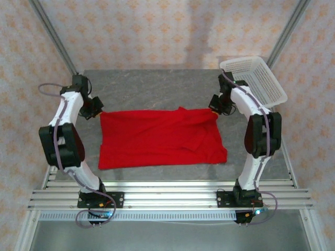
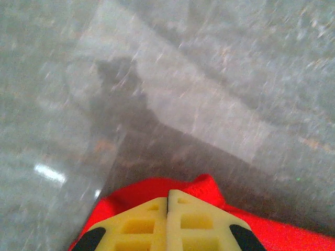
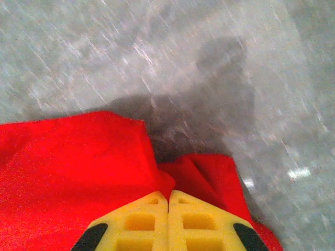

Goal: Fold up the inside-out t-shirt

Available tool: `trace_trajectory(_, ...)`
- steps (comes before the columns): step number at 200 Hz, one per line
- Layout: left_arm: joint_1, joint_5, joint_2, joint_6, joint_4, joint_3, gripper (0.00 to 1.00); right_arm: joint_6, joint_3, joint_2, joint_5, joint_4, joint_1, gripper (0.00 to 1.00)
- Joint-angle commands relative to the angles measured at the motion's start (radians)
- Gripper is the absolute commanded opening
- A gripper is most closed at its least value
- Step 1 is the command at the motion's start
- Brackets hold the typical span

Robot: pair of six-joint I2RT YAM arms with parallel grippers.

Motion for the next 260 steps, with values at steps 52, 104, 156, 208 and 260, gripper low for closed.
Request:
trace_trajectory(52,0.023,-0.068,-0.093,-0.013,-0.032,-0.227,0.0,-0.001,-0.097,-0.141,-0.027,-0.019,-0.004,0.0)
trace_trajectory(104,0.049,-0.107,-0.196,0.006,-0.051,-0.35,0.0,-0.002,-0.312,-0.257,-0.023,0.001,0.0,0.0)
trace_trajectory(156,0.059,-0.116,-0.211,0.007,0.013,-0.507,0.04,-0.003,-0.529,-0.284,-0.034,0.048,0.019,0.11)
trace_trajectory(208,0.061,-0.126,-0.334,-0.004,0.001,-0.438,0.42,-0.019,-0.384,-0.36,0.012,-0.009,0.02,0.31)
trace_trajectory(260,0.014,0.038,-0.481,-0.06,0.04,-0.406,0.44,-0.077,-0.227,-0.235,0.01,0.075,0.106,0.45)
